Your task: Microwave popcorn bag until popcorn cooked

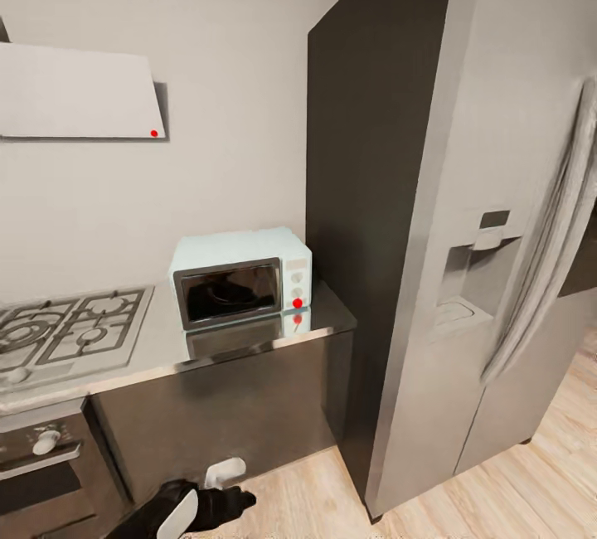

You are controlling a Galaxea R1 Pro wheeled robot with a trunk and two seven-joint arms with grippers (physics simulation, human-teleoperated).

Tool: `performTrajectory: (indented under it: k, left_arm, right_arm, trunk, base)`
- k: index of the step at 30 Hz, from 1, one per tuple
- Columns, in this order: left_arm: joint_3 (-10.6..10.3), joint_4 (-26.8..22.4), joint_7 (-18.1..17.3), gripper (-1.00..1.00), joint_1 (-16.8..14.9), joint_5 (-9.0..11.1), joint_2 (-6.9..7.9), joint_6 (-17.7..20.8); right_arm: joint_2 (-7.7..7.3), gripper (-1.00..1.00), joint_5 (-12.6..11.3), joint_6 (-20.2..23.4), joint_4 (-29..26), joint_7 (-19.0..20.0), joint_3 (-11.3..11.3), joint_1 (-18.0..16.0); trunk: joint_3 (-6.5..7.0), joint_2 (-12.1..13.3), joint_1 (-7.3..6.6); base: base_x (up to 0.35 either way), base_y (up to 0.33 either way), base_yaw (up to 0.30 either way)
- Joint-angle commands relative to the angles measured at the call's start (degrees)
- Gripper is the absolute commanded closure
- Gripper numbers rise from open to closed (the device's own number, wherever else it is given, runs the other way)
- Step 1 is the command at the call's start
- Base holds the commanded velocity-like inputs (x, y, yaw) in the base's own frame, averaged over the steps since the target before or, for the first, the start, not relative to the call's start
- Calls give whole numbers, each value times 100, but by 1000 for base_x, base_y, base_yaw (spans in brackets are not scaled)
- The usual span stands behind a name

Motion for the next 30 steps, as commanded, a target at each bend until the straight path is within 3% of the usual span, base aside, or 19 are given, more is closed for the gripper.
performTrajectory:
  k: [1, 4, 6, 11, 15, 19, 27, 30]
  left_arm:
    - [-18, 236, -8, -100, -6, 19, 3, -122]
    - [-32, 1660, -9, -100, 0, 11, 0, -757]
    - [-35, 2013, -8, -100, 7, 17, 57, -858]
    - [-36, 2165, -9, -100, 74, 22, 274, -991]
    - [-36, 2176, -9, -100, 875, 9, 285, -2036]
    - [-34, 2181, -2, -100, 1334, 30, 248, -2279]
    - [-19, 2177, 0, -100, 1475, 186, 234, -2340]
    - [-17, 2182, 1, -100, 1481, 311, 237, -2659]
  right_arm:
    - [-2, -100, 62, -23, 17, -1, -50, -7]
    - [18, -100, 87, -2, 17, 2, -52, -7]
    - [12, -100, 89, -4, 17, 1, -53, -7]
    - [70, -100, 94, 3, 17, 9, -53, -7]
    - [106, -100, 98, 66, 17, 29, -53, -7]
    - [129, -100, 189, 113, 17, 8, -53, -7]
    - [91, -100, 556, 68, 17, 9, -51, -7]
    - [71, -100, 585, 66, 17, 9, -46, -7]
  trunk:
    - [-9, -9, -2]
    - [-9, -9, -2]
    - [-9, -9, -2]
    - [-9, -9, -2]
    - [-9, -9, -2]
    - [-9, -9, -2]
    - [-9, -9, -2]
    - [-9, -9, -2]
  base:
    - [-253, 0, 0]
    - [-67, 0, 0]
    - [-9, 0, 0]
    - [-2, 0, 72]
    - [0, 0, 266]
    - [0, 0, 297]
    - [0, 0, 300]
    - [0, 0, 300]
